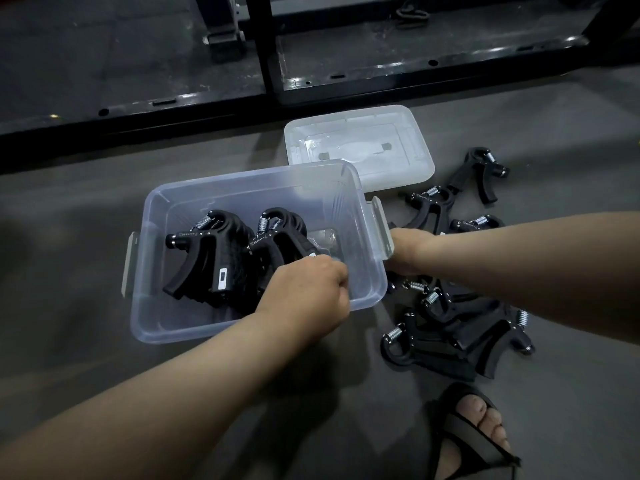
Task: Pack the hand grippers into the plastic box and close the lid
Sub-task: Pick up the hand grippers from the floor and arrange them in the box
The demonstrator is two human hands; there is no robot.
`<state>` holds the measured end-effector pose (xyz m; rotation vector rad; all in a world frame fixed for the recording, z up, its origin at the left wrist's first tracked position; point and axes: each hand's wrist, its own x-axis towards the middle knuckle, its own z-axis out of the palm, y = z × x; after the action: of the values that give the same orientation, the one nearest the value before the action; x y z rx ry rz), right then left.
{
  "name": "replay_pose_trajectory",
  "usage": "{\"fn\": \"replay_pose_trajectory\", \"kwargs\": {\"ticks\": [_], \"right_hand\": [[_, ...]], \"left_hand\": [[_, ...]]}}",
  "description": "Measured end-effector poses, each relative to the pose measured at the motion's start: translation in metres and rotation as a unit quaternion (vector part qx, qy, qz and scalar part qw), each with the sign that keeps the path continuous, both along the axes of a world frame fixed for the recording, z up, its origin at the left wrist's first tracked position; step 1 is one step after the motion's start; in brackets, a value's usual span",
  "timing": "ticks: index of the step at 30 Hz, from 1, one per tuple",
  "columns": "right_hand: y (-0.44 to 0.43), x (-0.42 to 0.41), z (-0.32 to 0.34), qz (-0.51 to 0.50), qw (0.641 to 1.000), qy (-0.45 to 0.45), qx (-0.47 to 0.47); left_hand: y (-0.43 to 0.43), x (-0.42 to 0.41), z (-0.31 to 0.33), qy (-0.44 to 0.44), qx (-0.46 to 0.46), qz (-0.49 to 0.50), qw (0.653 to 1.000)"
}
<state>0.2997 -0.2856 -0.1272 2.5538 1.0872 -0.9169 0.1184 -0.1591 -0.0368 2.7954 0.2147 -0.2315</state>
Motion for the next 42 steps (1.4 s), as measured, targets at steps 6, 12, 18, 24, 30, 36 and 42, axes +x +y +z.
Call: {"fn": "replay_pose_trajectory", "kwargs": {"ticks": [6, 12, 18, 24, 30, 36, 42], "right_hand": [[-0.018, -0.021, -0.033, 0.111, 0.991, -0.06, -0.04], [-0.035, -0.006, 0.02, -0.044, 0.99, -0.085, 0.107], [-0.045, 0.014, 0.081, -0.294, 0.907, -0.107, 0.283], [-0.018, 0.015, 0.158, -0.458, 0.63, -0.028, 0.627], [0.04, -0.04, 0.173, -0.481, 0.655, 0.202, 0.546], [0.073, -0.078, 0.159, -0.6, 0.567, 0.445, 0.349], [0.081, -0.08, 0.15, -0.613, 0.552, 0.483, 0.294]], "left_hand": [[0.011, -0.023, -0.004, -0.064, 0.068, -0.075, 0.993], [0.051, -0.056, -0.007, -0.09, 0.13, -0.046, 0.986], [0.068, -0.078, -0.009, -0.099, 0.122, 0.005, 0.988], [0.061, -0.073, -0.01, -0.09, 0.137, 0.045, 0.985], [0.061, -0.072, -0.012, -0.098, 0.137, 0.059, 0.984], [0.062, -0.072, -0.015, -0.096, 0.135, 0.061, 0.984], [0.062, -0.072, -0.016, -0.101, 0.136, 0.059, 0.984]]}}
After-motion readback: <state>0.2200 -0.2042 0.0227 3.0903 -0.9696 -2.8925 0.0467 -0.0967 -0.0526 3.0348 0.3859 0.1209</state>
